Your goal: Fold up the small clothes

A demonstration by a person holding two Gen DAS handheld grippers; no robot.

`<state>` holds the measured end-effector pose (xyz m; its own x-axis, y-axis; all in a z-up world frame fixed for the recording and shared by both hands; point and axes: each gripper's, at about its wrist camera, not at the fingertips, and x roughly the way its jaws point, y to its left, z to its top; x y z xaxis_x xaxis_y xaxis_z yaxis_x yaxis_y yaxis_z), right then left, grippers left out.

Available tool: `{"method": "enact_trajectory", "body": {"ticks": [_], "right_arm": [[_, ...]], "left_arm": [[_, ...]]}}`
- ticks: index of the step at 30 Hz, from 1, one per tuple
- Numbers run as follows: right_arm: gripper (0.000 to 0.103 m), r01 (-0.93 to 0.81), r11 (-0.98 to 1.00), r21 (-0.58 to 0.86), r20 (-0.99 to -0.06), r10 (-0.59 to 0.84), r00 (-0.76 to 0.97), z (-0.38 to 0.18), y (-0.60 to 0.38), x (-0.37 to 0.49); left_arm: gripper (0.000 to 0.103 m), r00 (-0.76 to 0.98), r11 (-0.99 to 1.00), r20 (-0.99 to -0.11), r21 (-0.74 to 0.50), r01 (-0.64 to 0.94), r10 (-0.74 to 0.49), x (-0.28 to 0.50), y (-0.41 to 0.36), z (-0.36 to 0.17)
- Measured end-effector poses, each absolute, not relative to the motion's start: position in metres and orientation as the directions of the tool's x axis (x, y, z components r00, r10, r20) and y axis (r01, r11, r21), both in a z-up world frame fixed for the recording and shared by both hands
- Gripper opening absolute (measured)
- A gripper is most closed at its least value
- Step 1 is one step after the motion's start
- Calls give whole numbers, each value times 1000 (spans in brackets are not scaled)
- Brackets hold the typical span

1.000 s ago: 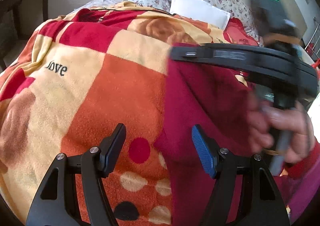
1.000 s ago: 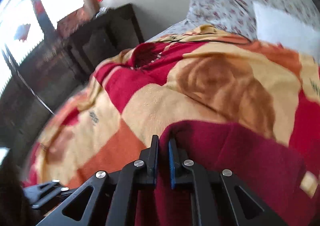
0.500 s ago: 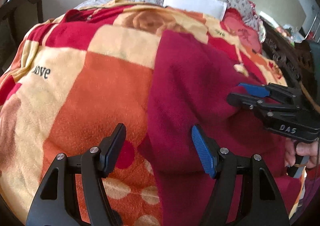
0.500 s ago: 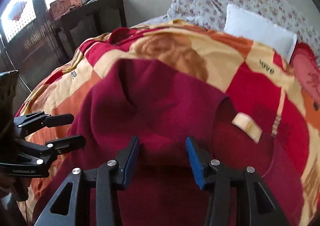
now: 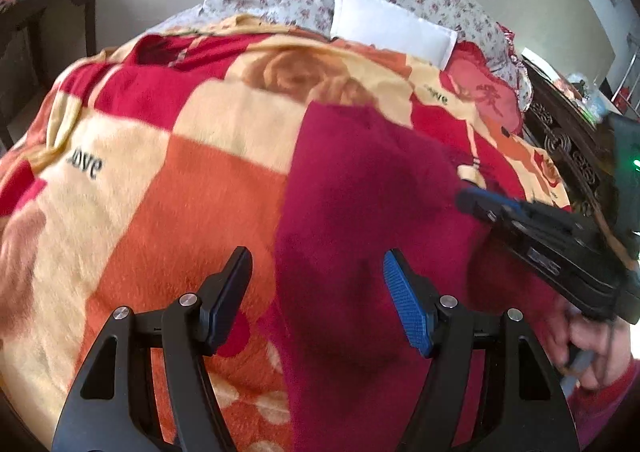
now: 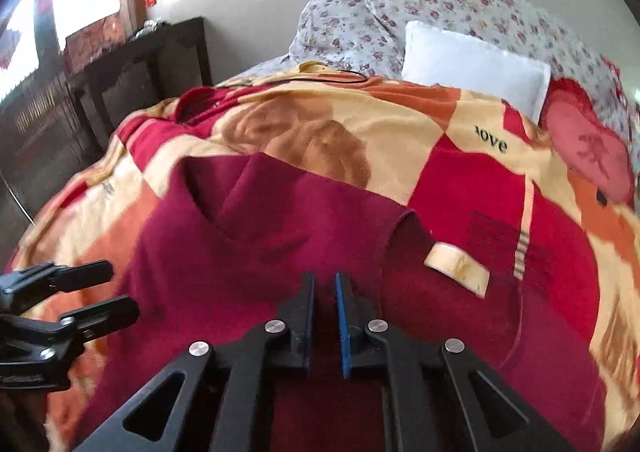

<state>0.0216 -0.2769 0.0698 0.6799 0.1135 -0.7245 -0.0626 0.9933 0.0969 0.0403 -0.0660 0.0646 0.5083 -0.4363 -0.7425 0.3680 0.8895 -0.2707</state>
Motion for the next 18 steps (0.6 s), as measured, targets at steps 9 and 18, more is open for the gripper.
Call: {"method": "enact_trajectory", "body": {"ticks": [9, 18], "right_arm": [[37, 245, 969, 5, -747, -159, 645, 70, -337, -65], [38, 280, 957, 81, -757, -124, 642, 75, -367, -88]], "left_arm": [[69, 490, 886, -763, -229, 404, -421, 58, -103, 57], [69, 481, 891, -798, -146, 430, -363, 46, -119, 55]]}}
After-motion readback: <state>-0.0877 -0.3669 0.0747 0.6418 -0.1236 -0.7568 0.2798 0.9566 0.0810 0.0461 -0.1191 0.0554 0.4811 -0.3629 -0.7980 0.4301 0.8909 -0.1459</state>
